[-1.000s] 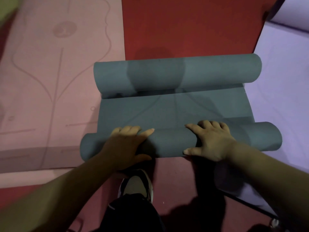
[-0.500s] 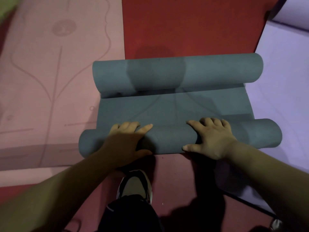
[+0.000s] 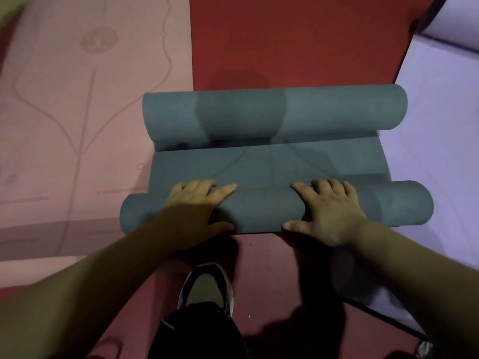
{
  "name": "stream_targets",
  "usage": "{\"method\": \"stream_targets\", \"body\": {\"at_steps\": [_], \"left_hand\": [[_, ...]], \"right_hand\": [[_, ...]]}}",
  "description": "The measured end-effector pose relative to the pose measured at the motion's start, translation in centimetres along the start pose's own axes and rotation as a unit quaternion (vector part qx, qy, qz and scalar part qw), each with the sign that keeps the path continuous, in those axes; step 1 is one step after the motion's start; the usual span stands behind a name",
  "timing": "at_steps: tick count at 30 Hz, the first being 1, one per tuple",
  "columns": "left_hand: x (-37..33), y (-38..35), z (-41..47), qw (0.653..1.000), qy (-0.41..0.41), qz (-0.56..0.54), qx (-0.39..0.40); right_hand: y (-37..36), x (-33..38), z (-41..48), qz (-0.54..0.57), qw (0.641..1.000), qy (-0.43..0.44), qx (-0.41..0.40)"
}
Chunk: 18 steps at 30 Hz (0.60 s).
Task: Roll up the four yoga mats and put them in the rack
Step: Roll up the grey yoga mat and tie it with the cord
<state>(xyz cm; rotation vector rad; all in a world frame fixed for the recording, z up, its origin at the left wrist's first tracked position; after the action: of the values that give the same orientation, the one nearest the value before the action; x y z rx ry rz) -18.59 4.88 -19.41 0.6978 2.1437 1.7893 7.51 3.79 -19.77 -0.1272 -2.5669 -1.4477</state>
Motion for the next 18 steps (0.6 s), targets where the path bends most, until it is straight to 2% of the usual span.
{"method": "stream_targets", "body": {"at_steps": [2,4,7,11,13,15,18], "left_hand": [[-0.4,0.1,-0.3,0.999,-0.001,0.021,-0.039],[-0.3,0.0,-0.1,0.999,0.002,0.023,-0.039],[0.2,-0.1,0.4,1.000,-0.001,-0.001,-0.010],[0.9,-0.5,1.6,0.996,-0.013,-0.041,0.077],[0.9,-0.5,1.9,0.995,-0.011,-0.050,0.084],[1.0,-0.1,1.7,0.998,-0.004,-0.040,0.051],[0.2,0.6,0.7,0.999,-0.006,0.009,-0.042]], "right_hand": [[0.2,0.0,0.3,0.001,1.000,0.000,0.009],[0.4,0.1,0.4,0.003,1.000,0.001,0.011],[0.4,0.0,0.2,0.005,1.000,0.001,-0.002],[0.1,0.0,-0.1,-0.008,1.000,-0.003,-0.020],[0.3,0.0,0.3,-0.007,1.000,-0.002,-0.021],[0.6,0.0,0.7,-0.008,1.000,0.001,-0.015],[0.7,-0.1,1.1,-0.007,1.000,0.003,-0.005]]}}
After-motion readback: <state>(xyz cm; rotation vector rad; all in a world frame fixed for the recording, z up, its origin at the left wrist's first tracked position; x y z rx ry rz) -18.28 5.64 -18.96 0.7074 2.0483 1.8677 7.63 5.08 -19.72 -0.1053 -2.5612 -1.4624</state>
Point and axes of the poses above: each hand's wrist, its own z-axis towards the middle knuckle, its own y-axis out of the back of the hand, x = y × z, the point moved 9 cm from there along z, towards the middle knuckle, and after that the axes turned 11 degrees about z, right-handed, at the moved point
